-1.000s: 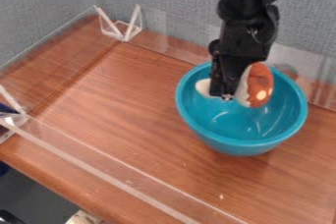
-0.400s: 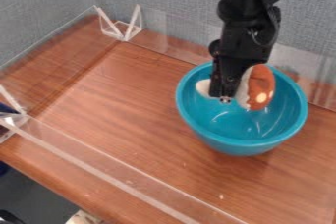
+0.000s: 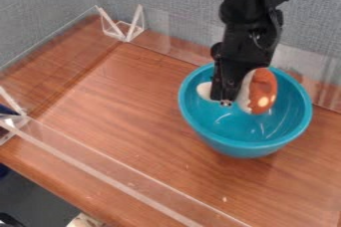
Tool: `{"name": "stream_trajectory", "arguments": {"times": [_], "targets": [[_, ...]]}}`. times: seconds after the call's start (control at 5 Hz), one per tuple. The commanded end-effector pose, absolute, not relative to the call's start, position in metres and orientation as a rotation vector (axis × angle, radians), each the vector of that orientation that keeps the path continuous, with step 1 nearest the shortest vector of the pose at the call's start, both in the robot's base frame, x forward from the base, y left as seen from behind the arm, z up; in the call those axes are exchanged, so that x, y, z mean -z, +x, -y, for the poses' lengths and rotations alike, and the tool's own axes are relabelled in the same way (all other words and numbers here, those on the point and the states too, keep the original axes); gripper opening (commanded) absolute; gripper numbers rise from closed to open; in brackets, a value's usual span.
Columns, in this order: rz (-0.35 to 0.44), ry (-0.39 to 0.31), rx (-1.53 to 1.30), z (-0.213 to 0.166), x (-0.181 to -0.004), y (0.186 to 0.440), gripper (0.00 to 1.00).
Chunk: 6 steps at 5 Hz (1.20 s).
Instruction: Put the mushroom in the blue bowl
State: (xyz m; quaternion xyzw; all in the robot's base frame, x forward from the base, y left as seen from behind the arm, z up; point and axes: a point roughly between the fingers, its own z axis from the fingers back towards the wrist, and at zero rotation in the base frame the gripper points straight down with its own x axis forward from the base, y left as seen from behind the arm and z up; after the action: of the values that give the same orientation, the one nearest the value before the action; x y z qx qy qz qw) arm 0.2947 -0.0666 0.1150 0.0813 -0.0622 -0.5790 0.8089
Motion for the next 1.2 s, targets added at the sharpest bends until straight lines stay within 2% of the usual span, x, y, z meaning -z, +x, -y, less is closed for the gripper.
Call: {"name": "stream_trajectory", "arguments": {"times": [0.0, 1.0], "targets": [[0.194, 0.202, 1.249, 0.068, -0.134, 0.295, 0.00], [0.185, 0.181, 1.274, 0.072, -0.123, 0.321, 0.00]]}}
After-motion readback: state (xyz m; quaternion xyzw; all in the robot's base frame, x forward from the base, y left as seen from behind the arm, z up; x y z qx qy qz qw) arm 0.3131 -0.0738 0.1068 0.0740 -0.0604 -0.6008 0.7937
